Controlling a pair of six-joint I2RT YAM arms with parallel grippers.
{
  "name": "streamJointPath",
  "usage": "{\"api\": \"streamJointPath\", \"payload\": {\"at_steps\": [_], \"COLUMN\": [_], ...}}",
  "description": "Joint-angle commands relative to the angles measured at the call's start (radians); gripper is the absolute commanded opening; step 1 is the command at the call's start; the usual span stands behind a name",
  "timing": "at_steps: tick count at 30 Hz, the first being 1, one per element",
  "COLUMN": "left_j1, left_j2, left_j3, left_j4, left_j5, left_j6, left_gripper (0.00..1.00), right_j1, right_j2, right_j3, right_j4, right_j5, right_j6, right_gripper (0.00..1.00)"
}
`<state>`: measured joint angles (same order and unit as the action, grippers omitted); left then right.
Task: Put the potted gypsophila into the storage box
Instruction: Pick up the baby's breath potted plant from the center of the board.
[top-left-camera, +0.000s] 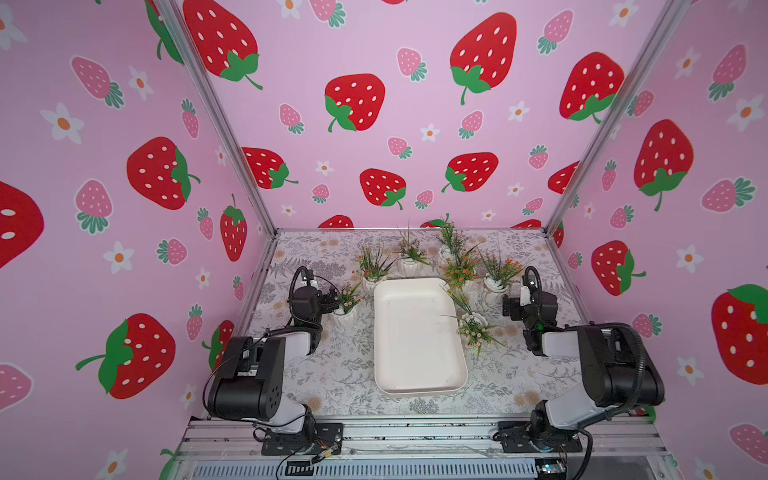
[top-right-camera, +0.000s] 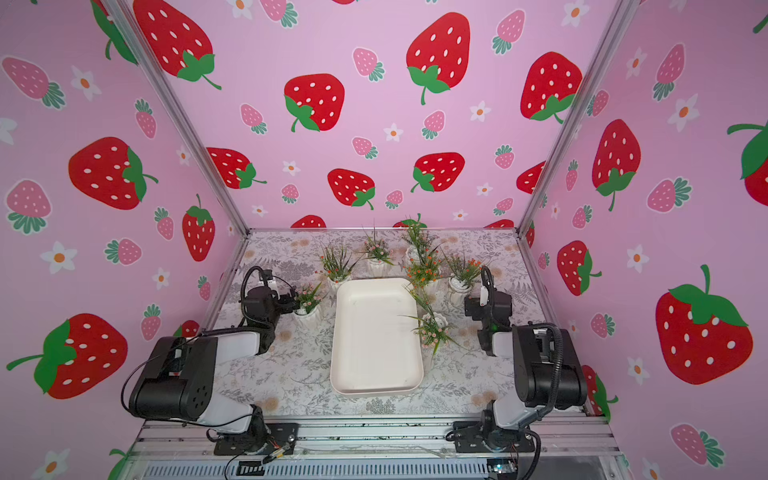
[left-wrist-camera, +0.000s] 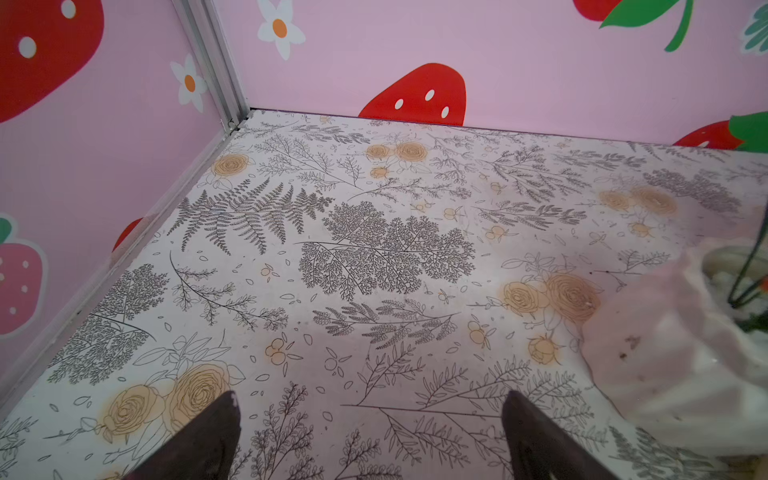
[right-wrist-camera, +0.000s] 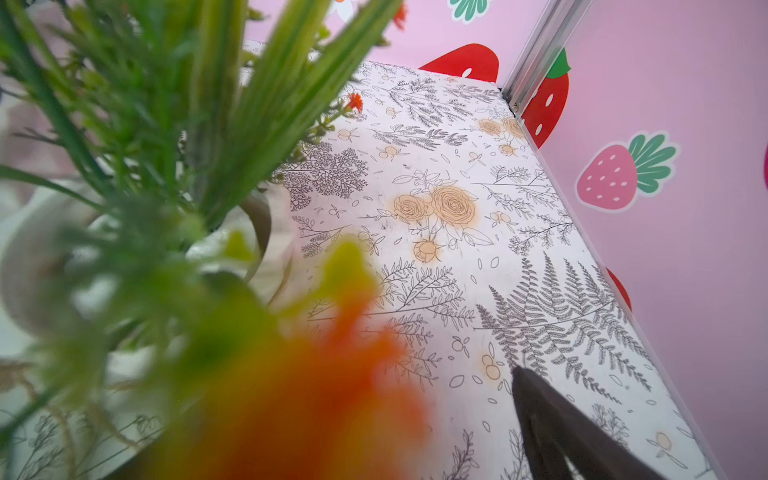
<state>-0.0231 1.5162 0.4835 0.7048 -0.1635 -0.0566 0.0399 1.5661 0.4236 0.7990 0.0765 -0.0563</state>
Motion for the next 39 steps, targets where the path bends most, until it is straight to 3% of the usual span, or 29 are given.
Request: {"api": "streamJointPath", "payload": {"at_steps": [1, 28, 31, 33, 36, 39], "left_j1": [0.005, 0.019, 0.010, 0.006, -0.027, -0.057], "left_j2": [0.009, 0.002, -0.090, -0.186, -0.358, -0.512], "left_j3": [0.018, 0.022, 0.072, 0.057, 0.008, 0.052], "left_j4": [-0.042, -0.047, -0.202, -0.217, -0.189, -0.372], "left_j5": [0.018, 0.036, -0.034, -0.070, -0.118, -0.138], "left_j6": [0.012, 0.004, -0.012, -0.003, 0.009, -0.075], "left_gripper": [0.99, 0.99, 0.99, 0.99, 0.99, 1.00], "right_j1": [-0.007, -0.008, 0.012, 0.041, 0.081, 0.092], "right_j2": [0.007, 0.006, -0.046, -0.143, -0.327, -0.501], "right_j3": [0.023, 0.024, -0.011, -0.019, 0.038, 0.118], "right_j4": [0.008, 0.003, 0.038, -0.020, -0.269, -0.584], "right_j5": [-0.009, 0.025, 0.099, 0.162, 0.240, 0.210], "right_j6": [0.004, 0.018, 0.021, 0.007, 0.059, 0.211], "right_gripper": [0.99, 0.99, 0.97, 0.95, 0.95, 0.90]}}
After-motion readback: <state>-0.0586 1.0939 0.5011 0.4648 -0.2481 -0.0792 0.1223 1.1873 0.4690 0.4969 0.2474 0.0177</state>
